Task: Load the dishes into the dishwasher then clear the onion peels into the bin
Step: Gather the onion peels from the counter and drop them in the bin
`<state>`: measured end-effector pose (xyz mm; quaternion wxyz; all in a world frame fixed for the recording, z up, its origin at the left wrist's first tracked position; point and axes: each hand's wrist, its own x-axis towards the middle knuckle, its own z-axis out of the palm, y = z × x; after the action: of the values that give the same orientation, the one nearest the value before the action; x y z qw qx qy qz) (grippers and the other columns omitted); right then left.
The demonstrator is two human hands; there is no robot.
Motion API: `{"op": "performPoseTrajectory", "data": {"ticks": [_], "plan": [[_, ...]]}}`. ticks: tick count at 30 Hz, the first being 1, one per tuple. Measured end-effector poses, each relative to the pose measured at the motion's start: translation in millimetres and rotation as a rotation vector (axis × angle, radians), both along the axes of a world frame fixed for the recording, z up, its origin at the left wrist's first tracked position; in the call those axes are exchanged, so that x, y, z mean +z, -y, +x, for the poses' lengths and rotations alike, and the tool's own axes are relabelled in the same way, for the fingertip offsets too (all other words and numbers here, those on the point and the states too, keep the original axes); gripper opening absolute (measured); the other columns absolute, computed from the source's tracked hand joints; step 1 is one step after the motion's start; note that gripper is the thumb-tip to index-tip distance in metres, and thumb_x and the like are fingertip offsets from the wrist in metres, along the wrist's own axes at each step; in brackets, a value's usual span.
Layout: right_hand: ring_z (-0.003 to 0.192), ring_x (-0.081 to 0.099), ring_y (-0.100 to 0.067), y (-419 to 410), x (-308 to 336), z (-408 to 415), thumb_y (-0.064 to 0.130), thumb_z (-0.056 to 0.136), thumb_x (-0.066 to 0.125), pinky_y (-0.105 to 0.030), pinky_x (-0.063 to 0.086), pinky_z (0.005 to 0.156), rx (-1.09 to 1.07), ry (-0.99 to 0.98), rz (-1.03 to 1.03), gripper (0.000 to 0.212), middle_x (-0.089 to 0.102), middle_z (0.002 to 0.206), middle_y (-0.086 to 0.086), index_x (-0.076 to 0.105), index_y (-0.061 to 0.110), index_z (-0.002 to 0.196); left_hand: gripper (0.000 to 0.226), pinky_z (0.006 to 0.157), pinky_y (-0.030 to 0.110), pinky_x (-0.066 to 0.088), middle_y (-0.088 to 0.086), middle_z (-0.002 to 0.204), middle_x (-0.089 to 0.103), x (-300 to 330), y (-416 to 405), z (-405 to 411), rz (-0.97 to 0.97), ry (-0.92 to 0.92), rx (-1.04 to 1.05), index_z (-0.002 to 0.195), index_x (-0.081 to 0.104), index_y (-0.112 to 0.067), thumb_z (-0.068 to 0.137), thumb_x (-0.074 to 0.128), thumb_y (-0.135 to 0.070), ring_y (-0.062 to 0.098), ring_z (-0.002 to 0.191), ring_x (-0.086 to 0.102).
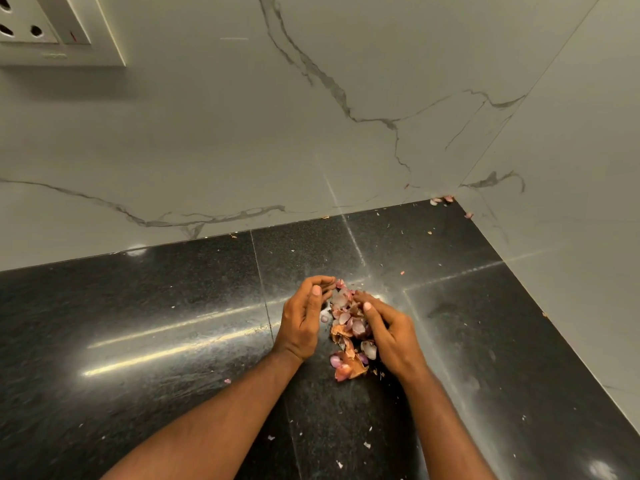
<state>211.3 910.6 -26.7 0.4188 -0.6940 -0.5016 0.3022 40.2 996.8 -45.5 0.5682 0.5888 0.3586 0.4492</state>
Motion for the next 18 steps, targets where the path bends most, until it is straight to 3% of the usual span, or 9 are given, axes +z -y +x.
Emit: {"op": "performPoseTrajectory", "data": {"ticks": [2,4,7,9,10,12,15,17,18], "plan": [[0.124,0.064,-0.004,13,-1,-4,0.013,0.104,0.062,-0.034,0.055,0.103,-0.103,0.022,0.114,0.029,0.071,0.130,0.016,0.074,0.025,0.127,0.043,0.108,0.044,0.052,0.002,0.129,0.068,-1,-1,0,-0.001,0.010,0.028,0.129,0.063,-0.011,0.110,0.035,-0.037,0.022,0.128,0.063],[0.127,0.062,-0.005,16,-8,1,0.009,0.101,0.064,-0.040,0.055,0.105,-0.215,0.138,0.168,0.030,0.069,0.134,0.011,0.074,0.023,0.126,0.045,0.108,0.043,0.053,0.003,0.129,0.068,-1,-2,0,-0.012,0.017,0.039,0.128,0.063,-0.011,0.109,0.035,-0.040,0.021,0.128,0.063],[0.153,0.031,-0.009,10,-12,8,0.036,0.109,0.049,-0.043,0.028,0.127,-0.203,0.314,-0.084,0.049,0.042,0.163,0.004,0.044,0.026,0.157,0.044,0.108,0.042,0.053,0.005,0.129,0.067,-2,-1,1,-0.039,0.035,0.039,0.127,0.063,-0.010,0.109,0.035,-0.040,0.022,0.127,0.063],[0.158,0.006,-0.005,9,-17,4,0.052,0.111,0.028,-0.035,0.006,0.130,-0.076,0.440,-0.218,0.062,0.015,0.172,0.006,0.016,0.027,0.166,0.041,0.108,0.042,0.052,0.005,0.128,0.068,-3,-1,2,-0.066,0.054,0.049,0.126,0.063,-0.010,0.110,0.035,-0.035,0.023,0.127,0.063],[0.157,0.002,-0.001,11,-18,-2,0.054,0.110,0.023,-0.031,0.002,0.129,-0.011,0.449,-0.225,0.063,0.010,0.172,0.009,0.010,0.028,0.166,0.040,0.108,0.041,0.052,0.005,0.128,0.068,-3,-1,2,-0.079,0.064,0.053,0.126,0.063,-0.010,0.110,0.035,-0.034,0.024,0.127,0.063],[0.155,0.012,0.006,16,-13,-16,0.053,0.110,0.025,-0.025,0.009,0.128,0.077,0.330,-0.179,0.059,0.019,0.169,0.016,0.019,0.034,0.165,0.039,0.109,0.040,0.052,0.007,0.128,0.068,-2,-3,3,-0.094,0.081,0.061,0.126,0.063,-0.010,0.110,0.034,-0.032,0.026,0.127,0.063],[0.132,0.052,0.006,19,3,-22,0.032,0.110,0.048,-0.022,0.043,0.111,-0.036,0.091,0.014,0.038,0.059,0.143,0.021,0.058,0.033,0.147,0.039,0.109,0.038,0.051,0.008,0.128,0.068,0,-5,3,-0.112,0.105,0.058,0.126,0.062,-0.007,0.110,0.034,-0.029,0.026,0.127,0.063],[0.118,0.063,0.001,10,8,-16,0.021,0.109,0.054,-0.030,0.053,0.100,-0.157,0.162,0.127,0.027,0.069,0.125,0.017,0.072,0.023,0.128,0.040,0.110,0.038,0.050,0.010,0.129,0.068,0,-6,2,-0.123,0.107,0.055,0.127,0.061,-0.006,0.110,0.034,-0.030,0.024,0.127,0.063],[0.119,0.062,-0.001,1,8,-12,0.022,0.109,0.053,-0.032,0.053,0.100,-0.172,0.184,0.134,0.026,0.069,0.125,0.014,0.072,0.022,0.126,0.040,0.111,0.038,0.050,0.010,0.129,0.067,0,-6,1,-0.128,0.107,0.056,0.127,0.061,-0.005,0.110,0.033,-0.029,0.023,0.128,0.063]]}}
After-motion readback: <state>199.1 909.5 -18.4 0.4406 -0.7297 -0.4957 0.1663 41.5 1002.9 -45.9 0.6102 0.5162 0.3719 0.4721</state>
